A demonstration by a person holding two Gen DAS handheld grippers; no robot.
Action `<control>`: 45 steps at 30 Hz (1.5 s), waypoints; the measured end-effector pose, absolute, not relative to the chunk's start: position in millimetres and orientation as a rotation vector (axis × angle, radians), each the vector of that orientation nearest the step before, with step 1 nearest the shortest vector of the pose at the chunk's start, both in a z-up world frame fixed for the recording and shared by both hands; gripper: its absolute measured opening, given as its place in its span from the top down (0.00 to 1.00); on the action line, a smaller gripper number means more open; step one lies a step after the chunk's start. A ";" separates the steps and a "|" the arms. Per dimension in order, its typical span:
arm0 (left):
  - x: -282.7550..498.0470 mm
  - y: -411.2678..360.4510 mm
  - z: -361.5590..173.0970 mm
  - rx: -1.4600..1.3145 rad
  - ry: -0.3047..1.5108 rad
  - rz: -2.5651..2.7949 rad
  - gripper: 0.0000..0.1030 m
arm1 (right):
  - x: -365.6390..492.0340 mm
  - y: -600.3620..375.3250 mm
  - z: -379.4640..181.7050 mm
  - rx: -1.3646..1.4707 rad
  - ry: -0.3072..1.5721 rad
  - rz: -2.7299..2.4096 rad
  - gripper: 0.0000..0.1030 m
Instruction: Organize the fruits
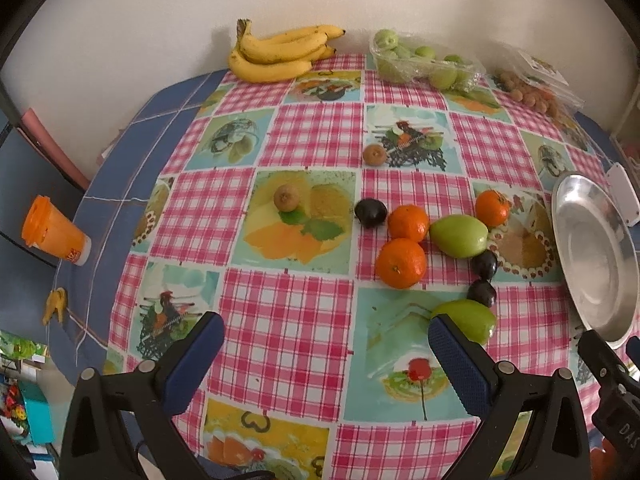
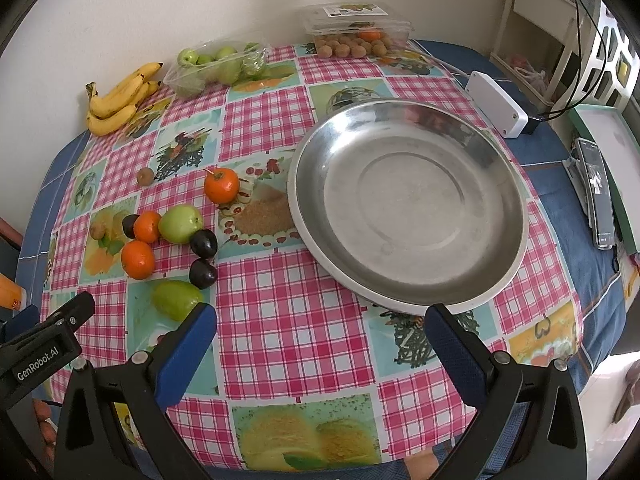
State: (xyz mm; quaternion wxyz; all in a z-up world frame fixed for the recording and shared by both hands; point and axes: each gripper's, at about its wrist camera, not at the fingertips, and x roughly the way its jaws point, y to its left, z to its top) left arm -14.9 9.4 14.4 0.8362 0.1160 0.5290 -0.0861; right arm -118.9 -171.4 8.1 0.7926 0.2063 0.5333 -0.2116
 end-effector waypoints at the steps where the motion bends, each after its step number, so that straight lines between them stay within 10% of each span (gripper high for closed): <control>1: -12.5 12.3 14.7 0.235 1.115 -0.175 0.00 | -116.6 -169.9 8.6 0.445 1.145 -0.445 0.00; 45: 30.4 71.8 -41.4 0.061 1.297 0.037 0.00 | -20.6 -74.9 -59.5 0.408 1.261 -0.244 0.00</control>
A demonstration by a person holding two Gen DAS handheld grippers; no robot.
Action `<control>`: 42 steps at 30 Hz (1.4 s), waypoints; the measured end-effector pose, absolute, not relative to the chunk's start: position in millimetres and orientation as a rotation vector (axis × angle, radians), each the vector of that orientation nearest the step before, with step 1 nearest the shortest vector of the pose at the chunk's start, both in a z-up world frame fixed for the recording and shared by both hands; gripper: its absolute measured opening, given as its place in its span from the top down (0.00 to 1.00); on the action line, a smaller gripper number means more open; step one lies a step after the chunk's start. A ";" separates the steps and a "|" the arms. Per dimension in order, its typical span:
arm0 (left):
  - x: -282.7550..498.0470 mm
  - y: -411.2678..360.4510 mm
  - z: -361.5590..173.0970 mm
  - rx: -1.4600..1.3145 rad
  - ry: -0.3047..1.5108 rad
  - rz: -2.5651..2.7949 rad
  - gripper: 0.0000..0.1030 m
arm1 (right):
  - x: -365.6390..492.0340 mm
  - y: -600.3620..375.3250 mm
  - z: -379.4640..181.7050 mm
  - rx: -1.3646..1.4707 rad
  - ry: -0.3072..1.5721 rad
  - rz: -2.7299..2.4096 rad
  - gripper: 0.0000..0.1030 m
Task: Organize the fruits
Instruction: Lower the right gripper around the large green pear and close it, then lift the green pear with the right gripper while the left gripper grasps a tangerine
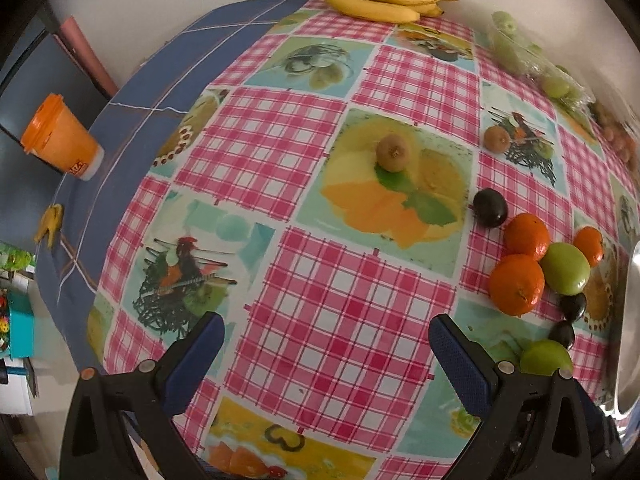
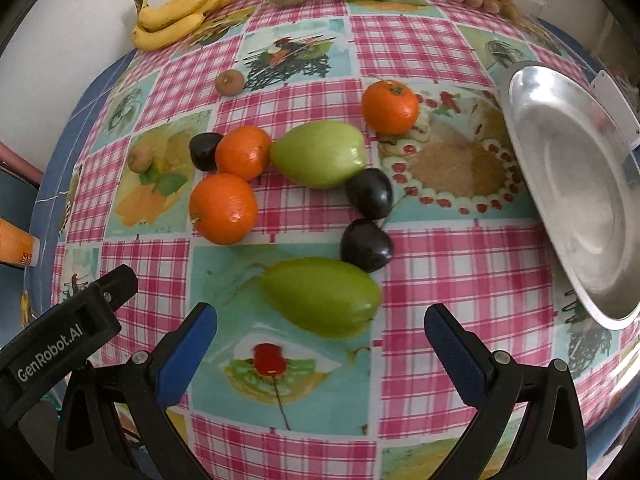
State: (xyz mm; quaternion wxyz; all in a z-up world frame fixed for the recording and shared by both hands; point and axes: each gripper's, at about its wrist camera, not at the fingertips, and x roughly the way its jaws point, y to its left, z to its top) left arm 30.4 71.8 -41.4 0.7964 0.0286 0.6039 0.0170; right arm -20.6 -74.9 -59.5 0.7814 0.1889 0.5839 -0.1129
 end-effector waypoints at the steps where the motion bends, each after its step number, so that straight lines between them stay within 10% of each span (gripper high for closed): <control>1: 30.8 72.1 -41.3 0.060 1.298 0.037 0.00 | -18.9 -72.4 -60.3 0.410 1.264 -0.245 0.00; 15: 31.1 70.2 -41.1 0.052 1.307 0.032 0.00 | -10.5 -67.3 -61.9 0.376 1.250 -0.305 0.42; 42: 29.7 62.1 -26.3 0.009 1.267 -0.032 0.00 | -38.3 -86.6 -38.6 0.428 1.213 -0.260 0.44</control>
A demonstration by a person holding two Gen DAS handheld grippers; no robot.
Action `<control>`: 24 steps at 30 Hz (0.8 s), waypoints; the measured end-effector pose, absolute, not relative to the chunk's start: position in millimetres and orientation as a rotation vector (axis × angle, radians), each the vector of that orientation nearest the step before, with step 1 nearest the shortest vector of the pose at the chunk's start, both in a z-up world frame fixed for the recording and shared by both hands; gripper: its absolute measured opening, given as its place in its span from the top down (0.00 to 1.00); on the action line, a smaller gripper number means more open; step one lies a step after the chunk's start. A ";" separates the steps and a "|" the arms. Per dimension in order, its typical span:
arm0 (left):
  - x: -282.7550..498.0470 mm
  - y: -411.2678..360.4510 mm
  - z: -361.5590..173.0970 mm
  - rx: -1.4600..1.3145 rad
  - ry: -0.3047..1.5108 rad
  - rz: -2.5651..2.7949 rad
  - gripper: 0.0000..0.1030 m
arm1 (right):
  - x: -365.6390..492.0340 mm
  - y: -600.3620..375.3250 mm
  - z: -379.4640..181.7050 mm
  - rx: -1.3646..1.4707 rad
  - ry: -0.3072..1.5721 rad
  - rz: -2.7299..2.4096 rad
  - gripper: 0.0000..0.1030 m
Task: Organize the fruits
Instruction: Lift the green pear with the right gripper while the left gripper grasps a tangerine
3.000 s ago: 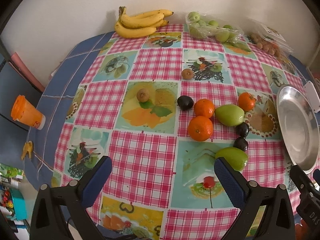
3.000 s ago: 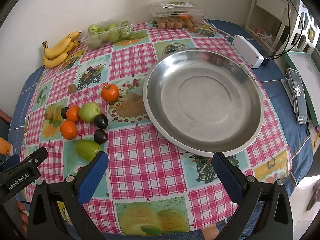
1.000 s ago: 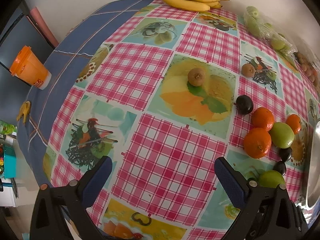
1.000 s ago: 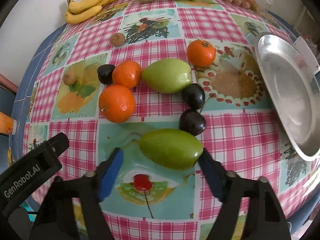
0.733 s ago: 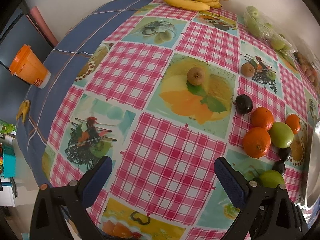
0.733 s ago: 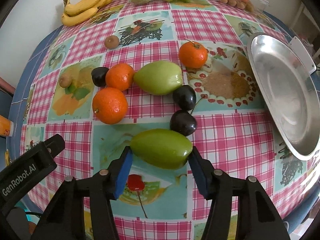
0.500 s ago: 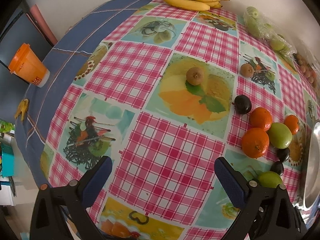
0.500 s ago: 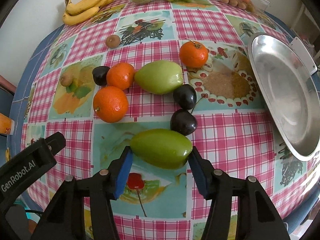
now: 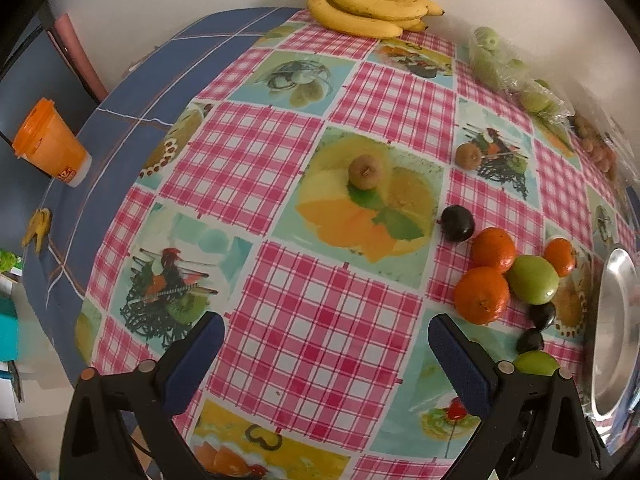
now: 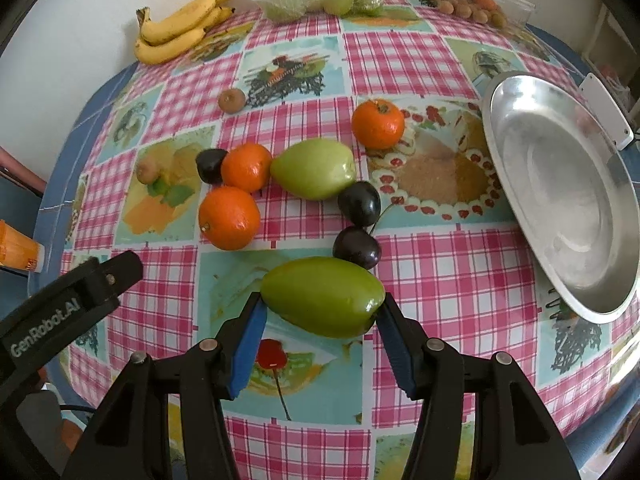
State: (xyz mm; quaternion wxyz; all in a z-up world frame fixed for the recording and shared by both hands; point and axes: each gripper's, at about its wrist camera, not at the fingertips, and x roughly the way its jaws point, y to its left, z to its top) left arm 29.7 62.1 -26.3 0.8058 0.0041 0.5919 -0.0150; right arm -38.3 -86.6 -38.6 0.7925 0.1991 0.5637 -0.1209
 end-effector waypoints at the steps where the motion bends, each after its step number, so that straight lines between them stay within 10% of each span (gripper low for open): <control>1: 29.9 61.4 -26.0 0.003 1.266 -0.038 0.00 | -40.0 -88.7 -35.7 0.435 1.205 -0.258 0.44; 13: 40.6 29.2 -20.6 -0.041 1.253 -0.154 0.03 | -46.8 -123.2 -7.9 0.470 1.142 -0.310 0.44; 24: 48.5 -11.4 -36.6 -0.005 1.300 -0.277 0.26 | -41.6 -148.4 -4.0 0.515 1.134 -0.341 0.44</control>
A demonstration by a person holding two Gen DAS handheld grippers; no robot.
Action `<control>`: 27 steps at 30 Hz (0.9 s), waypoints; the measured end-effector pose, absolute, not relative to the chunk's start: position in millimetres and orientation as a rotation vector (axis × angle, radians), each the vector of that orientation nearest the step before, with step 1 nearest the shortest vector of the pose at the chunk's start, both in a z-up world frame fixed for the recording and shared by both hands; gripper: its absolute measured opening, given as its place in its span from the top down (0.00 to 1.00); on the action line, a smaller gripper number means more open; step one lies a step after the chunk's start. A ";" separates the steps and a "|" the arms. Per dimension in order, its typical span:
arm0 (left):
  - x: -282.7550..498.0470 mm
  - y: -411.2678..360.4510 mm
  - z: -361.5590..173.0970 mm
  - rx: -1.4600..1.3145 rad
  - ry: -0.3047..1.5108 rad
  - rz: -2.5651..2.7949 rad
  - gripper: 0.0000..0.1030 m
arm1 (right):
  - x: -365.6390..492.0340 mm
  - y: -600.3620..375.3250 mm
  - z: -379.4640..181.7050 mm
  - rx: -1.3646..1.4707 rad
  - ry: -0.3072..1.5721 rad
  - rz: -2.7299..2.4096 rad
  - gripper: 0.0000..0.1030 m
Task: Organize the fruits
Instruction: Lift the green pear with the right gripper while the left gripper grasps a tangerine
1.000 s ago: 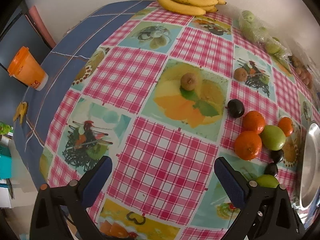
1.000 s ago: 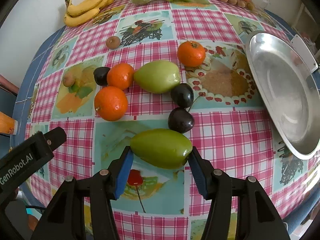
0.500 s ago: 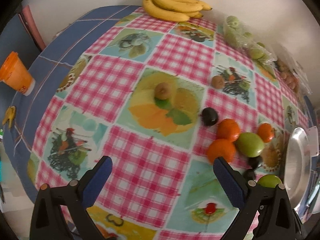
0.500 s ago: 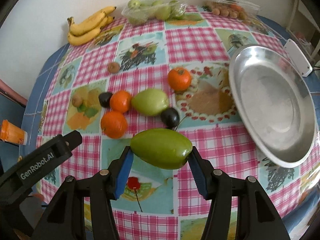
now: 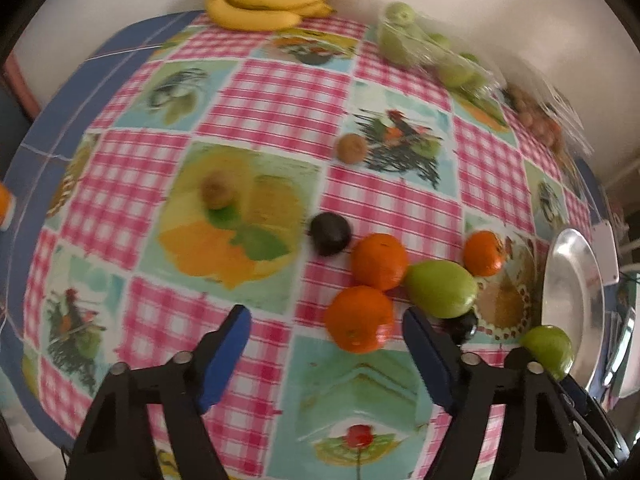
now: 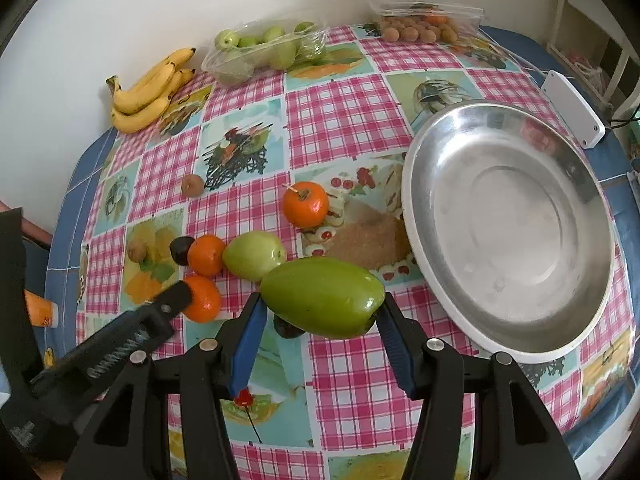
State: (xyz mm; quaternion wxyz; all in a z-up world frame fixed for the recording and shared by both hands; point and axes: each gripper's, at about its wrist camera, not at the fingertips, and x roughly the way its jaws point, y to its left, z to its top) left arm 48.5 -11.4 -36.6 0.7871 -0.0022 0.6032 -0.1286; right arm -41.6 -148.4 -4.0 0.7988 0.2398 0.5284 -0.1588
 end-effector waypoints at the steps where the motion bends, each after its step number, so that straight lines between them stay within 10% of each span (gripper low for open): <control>1: 48.6 -15.0 -38.3 0.001 1.304 -0.282 0.28 | -41.3 -148.5 -4.0 0.513 1.134 -0.342 0.44; 9: 50.0 -25.3 -49.3 0.004 1.338 -0.309 0.58 | -39.0 -154.5 -7.1 0.520 1.142 -0.356 0.44; 27: 51.0 -12.6 -19.8 -0.042 1.260 -0.272 0.59 | -42.0 -156.4 1.7 0.526 1.130 -0.346 0.44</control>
